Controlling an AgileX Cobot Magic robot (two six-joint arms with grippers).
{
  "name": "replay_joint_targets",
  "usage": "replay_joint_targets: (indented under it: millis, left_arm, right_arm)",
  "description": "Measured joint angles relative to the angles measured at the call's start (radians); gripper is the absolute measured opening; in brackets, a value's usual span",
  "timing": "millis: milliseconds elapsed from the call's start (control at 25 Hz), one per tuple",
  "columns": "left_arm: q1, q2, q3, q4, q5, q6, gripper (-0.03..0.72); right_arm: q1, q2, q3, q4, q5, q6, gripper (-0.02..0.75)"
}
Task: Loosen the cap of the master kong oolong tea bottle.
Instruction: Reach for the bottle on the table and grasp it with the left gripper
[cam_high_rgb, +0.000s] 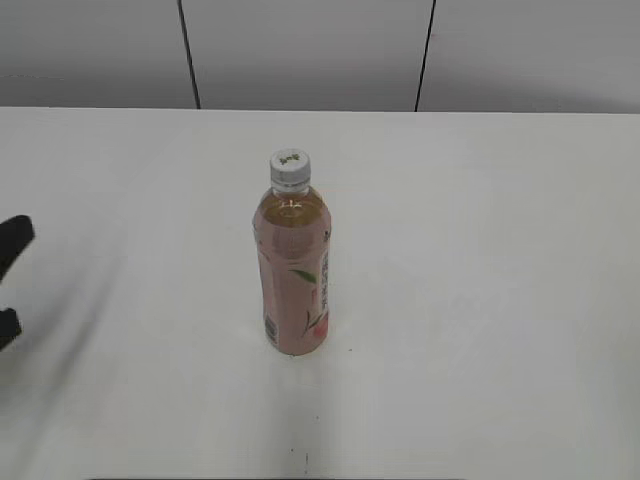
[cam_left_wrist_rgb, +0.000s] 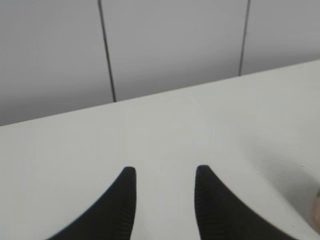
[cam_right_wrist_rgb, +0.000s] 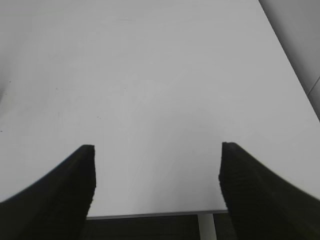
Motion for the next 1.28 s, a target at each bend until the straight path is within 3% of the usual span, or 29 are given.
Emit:
replay_joint_targets:
  millis: [160,240,520,680,1120,1280]
  left_arm:
    - [0.0,0.261,0.001,0.147,-0.272,-0.006,0.248]
    - [0.0,0.388,0.0,0.228,-0.326,-0.006,0.276]
    - [0.0,0.686,-0.068,0.428,-0.338,-0.021,0.515]
    - [0.0,0.694,-0.122,0.521,-0.344,-0.026,0.545]
    - [-0.005,0.695,-0.142,0.56,-0.351,-0.027,0.544]
    - [-0.065,0.695,-0.17,0.56,-0.351,-0.028,0.55]
  right_arm:
    - [0.0,0.0,0.0,0.0,0.0,0.0,0.582]
    - [0.0,0.0,0.0,0.0,0.0,0.0,0.582]
    - [0.0,0.0,0.0,0.001,0.0,0.0,0.582]
    - [0.0,0.0,0.0,0.001,0.0,0.0,0.582]
    - [0.0,0.0,0.0,0.001,0.0,0.0,0.582]
    - [0.0,0.0,0.0,0.001,0.0,0.0,0.582]
